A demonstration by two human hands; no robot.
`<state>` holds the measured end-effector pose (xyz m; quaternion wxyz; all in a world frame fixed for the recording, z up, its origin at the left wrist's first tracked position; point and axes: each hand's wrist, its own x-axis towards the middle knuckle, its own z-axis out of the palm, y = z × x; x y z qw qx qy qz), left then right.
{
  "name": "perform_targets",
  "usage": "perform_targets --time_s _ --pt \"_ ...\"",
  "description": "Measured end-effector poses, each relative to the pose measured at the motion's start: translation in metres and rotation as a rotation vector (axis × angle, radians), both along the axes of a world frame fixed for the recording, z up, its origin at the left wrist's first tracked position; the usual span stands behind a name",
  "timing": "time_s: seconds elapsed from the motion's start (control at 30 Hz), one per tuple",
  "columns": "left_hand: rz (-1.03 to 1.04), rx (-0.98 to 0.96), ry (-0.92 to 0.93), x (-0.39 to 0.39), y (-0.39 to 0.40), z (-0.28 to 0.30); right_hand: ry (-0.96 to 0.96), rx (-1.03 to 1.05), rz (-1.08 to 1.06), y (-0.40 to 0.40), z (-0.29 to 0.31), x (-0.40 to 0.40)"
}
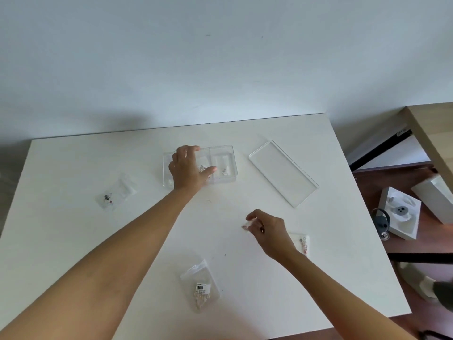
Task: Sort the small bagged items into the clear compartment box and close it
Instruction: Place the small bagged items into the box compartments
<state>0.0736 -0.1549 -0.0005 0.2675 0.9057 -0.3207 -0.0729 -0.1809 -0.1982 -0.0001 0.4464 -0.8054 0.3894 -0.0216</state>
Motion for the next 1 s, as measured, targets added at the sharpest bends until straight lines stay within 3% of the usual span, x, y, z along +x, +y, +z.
perform_targets --time_s 0.27,0.6,1.0 --pt "-0.136 0.290 0.168 0.056 0.056 -0.008 -0.074 -0.050 -0.045 -0.026 0.019 0.067" --pt "-0.196 0.230 0.159 0.064 0.067 -0.016 -0.117 -0.233 0.075 -0.042 0.023 0.174" --pt "-0.180 0.217 0.157 0.064 0.066 -0.019 0.122 -0.482 0.291 -0.034 -0.008 0.192"
